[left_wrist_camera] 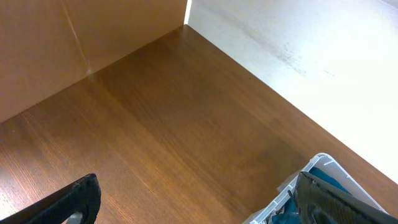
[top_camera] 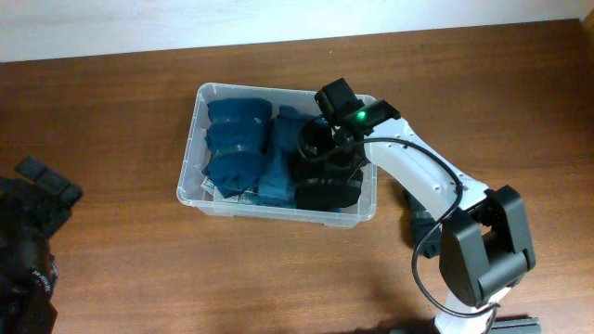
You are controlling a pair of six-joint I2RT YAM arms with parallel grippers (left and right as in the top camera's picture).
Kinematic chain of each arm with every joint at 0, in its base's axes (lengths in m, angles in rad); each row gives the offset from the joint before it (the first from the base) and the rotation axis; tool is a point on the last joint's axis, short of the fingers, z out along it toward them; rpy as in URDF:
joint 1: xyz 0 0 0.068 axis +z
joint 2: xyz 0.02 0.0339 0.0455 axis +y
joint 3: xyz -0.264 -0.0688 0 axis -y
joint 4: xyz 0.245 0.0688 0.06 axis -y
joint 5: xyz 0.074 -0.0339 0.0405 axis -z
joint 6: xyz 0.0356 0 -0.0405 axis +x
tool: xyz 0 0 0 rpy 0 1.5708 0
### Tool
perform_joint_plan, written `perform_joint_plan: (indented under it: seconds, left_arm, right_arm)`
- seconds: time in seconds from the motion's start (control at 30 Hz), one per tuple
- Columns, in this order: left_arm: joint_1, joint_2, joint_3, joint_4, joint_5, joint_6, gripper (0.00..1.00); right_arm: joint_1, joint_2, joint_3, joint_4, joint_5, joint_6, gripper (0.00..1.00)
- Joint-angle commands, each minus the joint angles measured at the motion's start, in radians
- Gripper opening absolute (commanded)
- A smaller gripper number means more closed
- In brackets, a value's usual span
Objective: Pack container
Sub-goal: 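Lower the black bundle into the bin's right side and release, then move the right gripper to the remaining black bundle on the table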
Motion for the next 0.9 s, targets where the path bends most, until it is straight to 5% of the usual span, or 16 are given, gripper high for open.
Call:
perform_joint_plan:
  seconds: [0.0, 0.13, 0.33, 0.57, 0.87]
  left_arm:
    - [0.004, 0.0, 0.006, -0.002, 0.0, 0.016, 0.99]
    - [0.004, 0.0, 0.006, -0.002, 0.0, 0.016, 0.99]
    - [0.004, 0.0, 0.006, -0.002, 0.0, 0.016, 1.0]
    - [0.004, 0.0, 0.006, -0.002, 0.0, 0.016, 0.99]
    - [0.004, 0.0, 0.006, -0.002, 0.0, 0.016, 0.99]
  right_arm:
    - [-0.014, -0.021, 0.019, -0.045, 0.078, -0.006, 0.44]
    - [-0.024, -0.143, 0.127, -0.139, -0.015, 0.003, 0.78]
    - [-0.136, -0.356, 0.206, -0.169, -0.185, 0.047, 0.97]
    - [-0.505, -0.551, 0.205, -0.351, -0.23, 0.057, 0.99]
    - [-0.965, -0.571, 0.024, -0.505, -0.518, -0.172, 0.99]
